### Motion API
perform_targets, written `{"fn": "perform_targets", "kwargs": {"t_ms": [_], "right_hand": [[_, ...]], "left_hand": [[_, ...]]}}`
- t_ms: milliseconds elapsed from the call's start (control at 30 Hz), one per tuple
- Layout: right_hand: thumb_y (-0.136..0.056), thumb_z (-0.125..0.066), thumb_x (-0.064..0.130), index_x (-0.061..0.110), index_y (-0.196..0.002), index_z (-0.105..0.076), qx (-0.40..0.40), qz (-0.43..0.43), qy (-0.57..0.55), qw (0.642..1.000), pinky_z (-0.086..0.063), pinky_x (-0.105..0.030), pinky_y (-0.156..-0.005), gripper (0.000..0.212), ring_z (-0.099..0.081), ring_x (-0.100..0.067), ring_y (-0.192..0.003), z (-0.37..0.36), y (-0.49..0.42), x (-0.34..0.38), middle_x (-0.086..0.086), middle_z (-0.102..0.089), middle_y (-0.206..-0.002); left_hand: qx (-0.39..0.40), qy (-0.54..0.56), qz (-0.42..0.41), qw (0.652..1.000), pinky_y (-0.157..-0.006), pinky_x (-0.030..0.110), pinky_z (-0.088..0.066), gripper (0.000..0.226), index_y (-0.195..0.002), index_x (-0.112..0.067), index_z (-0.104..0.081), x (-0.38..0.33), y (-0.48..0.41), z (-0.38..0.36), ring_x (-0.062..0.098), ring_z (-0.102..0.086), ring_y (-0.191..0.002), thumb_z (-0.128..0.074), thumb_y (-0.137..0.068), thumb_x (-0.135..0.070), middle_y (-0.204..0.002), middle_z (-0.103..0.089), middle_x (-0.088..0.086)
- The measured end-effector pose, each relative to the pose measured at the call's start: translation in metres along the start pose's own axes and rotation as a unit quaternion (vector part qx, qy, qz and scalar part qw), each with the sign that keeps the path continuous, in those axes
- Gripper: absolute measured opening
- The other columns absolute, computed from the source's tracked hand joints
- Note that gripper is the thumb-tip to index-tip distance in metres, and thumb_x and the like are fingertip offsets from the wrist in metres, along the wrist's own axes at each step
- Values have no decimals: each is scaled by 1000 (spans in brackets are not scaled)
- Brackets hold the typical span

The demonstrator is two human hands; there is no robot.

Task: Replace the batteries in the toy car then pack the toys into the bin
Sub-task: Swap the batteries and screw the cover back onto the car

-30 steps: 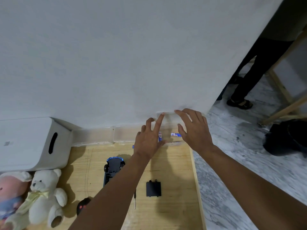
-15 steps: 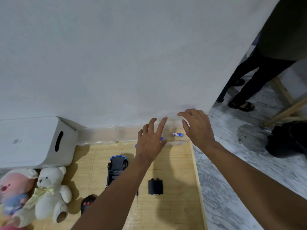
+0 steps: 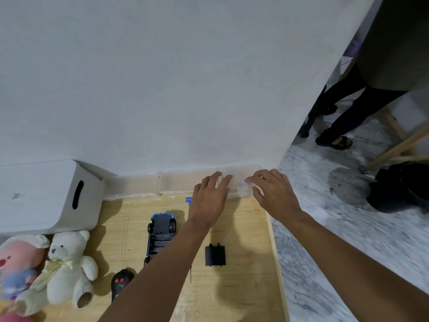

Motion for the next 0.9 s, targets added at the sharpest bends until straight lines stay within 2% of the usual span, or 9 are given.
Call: {"fn": "perform_targets", "kwargs": {"t_ms": [100, 200, 400, 533, 633, 733, 900], "right_hand": [[-78, -78, 11, 28, -111, -72, 14, -14, -13, 1000, -43, -33, -82, 37, -59, -21, -99, -6, 3, -2, 8, -64, -114], [-80, -76, 12, 28, -113, -71, 38, -17, -28, 999, -47, -37, -92, 37, -61, -22, -113, -14, 0, -3, 5, -66, -123], [-87, -71, 21, 33, -135, -60, 118, -7, -14, 993, -46, -42, -102, 50, -51, -22, -131, -31, -1, -6, 4, -56, -145], [-89, -65, 35, 37, -137, -58, 142, -19, -25, 989, -42, -41, -104, 48, -45, -20, -135, -35, -2, -8, 8, -52, -147], [-83, -69, 44, 39, -133, -60, 143, -17, -22, 989, -44, -41, -100, 51, -48, -20, -131, -35, -4, -10, 10, -54, -143], [-80, -76, 45, 38, -129, -63, 135, -17, -20, 990, -48, -41, -95, 51, -52, -20, -126, -36, -5, -10, 10, -57, -138], [-79, -78, 40, 39, -125, -64, 118, -40, -27, 992, -46, -39, -94, 48, -49, -19, -126, -36, -4, -10, 14, -57, -137]], "left_hand": [[20, -8, 9, 1000, -99, 49, -47, 43, -150, -26, -46, 1, -3, -5, 32, -51, -131, -45, -107, -29, -154, -46, 8], [30, -14, 16, 999, -100, 49, -46, 44, -151, -27, -45, 2, -5, -8, 33, -49, -134, -46, -107, -29, -155, -44, 7], [53, -16, 21, 998, -107, 48, -41, 49, -155, -30, -38, 3, -8, -12, 31, -41, -139, -46, -106, -31, -159, -35, 5], [59, -16, 16, 998, -109, 47, -40, 53, -155, -29, -37, 3, -11, -11, 30, -38, -141, -50, -103, -36, -158, -35, 4], [49, -13, 16, 999, -103, 48, -44, 57, -145, -28, -50, 2, -13, -8, 32, -47, -133, -62, -94, -49, -148, -47, 6], [29, -6, 27, 999, -96, 48, -48, 55, -133, -27, -60, 3, -17, -6, 32, -54, -123, -71, -85, -53, -135, -55, 7], [26, -9, 32, 999, -98, 47, -45, 50, -132, -26, -58, -1, -20, -7, 32, -53, -121, -66, -90, -53, -134, -53, 7]]}}
Point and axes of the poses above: each hand's wrist, its own y-axis away from the middle knuckle, its own z-axis out of the back of the hand, x = y × z, the point moved 9 cm from there along -y, towards the middle knuckle
